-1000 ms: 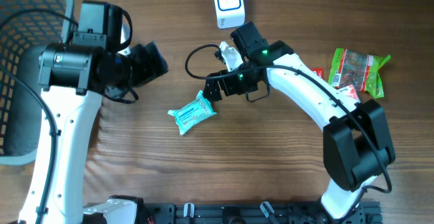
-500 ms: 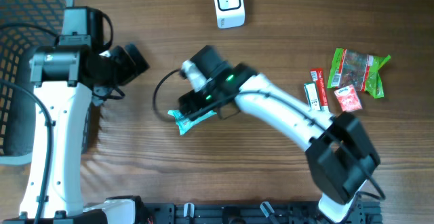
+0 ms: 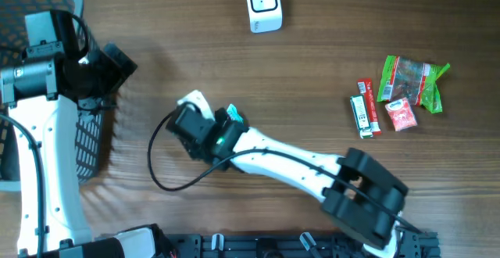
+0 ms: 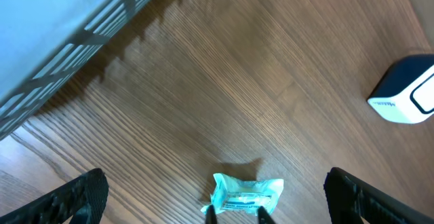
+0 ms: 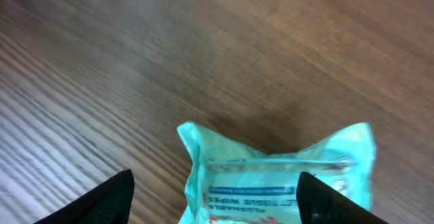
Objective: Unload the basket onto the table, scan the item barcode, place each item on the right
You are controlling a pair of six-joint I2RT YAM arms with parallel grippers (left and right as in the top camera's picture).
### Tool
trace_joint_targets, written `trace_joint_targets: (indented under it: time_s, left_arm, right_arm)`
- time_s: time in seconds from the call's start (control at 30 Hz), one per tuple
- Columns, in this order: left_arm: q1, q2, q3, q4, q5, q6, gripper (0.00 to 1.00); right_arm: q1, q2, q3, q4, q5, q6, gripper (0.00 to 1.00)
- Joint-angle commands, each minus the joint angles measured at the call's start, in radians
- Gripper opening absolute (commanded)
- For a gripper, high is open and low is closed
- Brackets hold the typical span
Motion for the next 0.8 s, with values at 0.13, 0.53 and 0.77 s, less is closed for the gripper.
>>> trace_joint_targets:
  time_s: [0.13, 0.53, 0.77]
  left_arm:
    - [0.013, 0.003, -0.006, 0.004, -0.014, -0.009, 1.00]
    - [0.013, 0.003, -0.006, 0.004, -0.014, -0.009, 1.00]
    - [0.013, 0.003, -0.006, 0.004, -0.014, -0.009, 1.00]
  right_arm:
    - [0.070, 0.096, -0.004, 0.042, 0.227, 0.011, 0.76]
    - [0.061, 0.151, -0.001, 0.038, 0.223, -0.145, 0.05]
    - [-0.047, -0.002, 0.005, -0.162, 0.189, -0.231, 0.08]
